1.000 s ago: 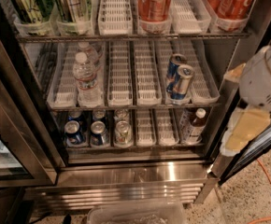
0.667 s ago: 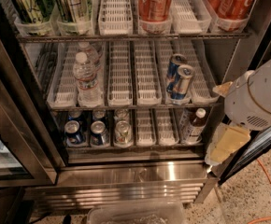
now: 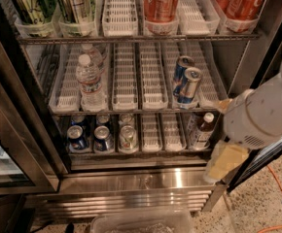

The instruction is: Pick pepsi can from bottom shelf of fridge

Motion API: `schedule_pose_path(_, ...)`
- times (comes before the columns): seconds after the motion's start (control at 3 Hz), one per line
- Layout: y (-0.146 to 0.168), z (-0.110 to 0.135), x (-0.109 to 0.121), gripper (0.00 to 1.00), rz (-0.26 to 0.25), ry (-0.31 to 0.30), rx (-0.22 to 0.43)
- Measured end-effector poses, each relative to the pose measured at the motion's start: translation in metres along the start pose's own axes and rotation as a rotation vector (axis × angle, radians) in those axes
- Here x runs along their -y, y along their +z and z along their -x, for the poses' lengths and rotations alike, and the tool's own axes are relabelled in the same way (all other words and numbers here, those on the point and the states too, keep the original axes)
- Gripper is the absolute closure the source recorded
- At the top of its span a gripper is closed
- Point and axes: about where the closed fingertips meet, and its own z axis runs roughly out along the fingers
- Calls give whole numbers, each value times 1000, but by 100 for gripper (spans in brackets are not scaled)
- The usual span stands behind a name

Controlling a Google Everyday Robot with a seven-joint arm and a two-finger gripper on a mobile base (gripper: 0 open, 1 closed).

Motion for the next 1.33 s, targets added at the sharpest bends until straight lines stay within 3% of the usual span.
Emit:
schedule_pose_path(0.67, 93, 29, -48, 0, 59, -62, 127)
schedule_pose_path(1.0, 117, 51, -63, 0, 73, -114, 174)
schedule_pose_path(1.33, 121, 53, -67, 0, 73, -117, 179)
